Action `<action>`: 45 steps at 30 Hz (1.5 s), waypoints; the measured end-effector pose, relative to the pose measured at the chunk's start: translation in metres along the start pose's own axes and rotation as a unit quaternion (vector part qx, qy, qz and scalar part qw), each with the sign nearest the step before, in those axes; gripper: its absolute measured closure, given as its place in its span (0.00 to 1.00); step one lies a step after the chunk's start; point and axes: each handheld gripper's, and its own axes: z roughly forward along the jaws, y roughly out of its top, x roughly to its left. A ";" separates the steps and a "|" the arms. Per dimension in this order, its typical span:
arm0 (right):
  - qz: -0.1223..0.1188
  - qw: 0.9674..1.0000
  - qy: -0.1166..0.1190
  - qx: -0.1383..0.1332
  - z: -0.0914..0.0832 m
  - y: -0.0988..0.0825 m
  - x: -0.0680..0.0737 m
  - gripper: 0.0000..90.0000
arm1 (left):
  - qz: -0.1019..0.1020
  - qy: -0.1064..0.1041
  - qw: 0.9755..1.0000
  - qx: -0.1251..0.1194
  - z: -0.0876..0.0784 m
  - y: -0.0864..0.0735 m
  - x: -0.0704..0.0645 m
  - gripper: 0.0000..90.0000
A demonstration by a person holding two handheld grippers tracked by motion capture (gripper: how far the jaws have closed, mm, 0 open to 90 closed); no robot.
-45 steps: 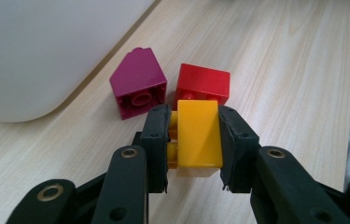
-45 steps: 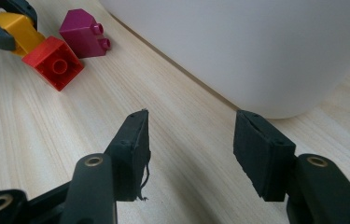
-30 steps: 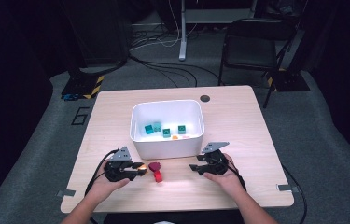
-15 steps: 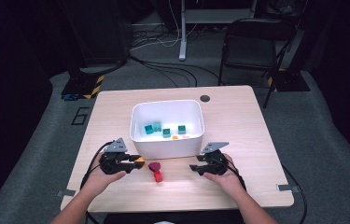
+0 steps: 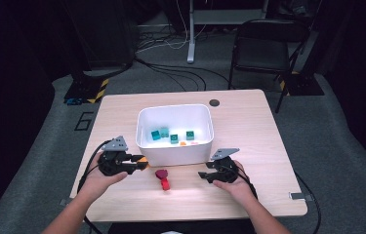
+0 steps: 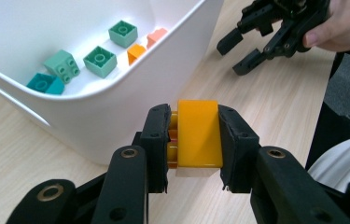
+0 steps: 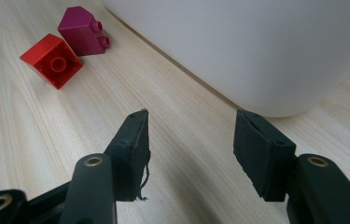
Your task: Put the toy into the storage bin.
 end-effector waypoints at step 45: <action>-0.004 1.000 -0.007 0.001 -0.002 0.000 -0.001 0.51 | -0.005 0.008 1.000 -0.030 0.016 0.092 0.028 0.74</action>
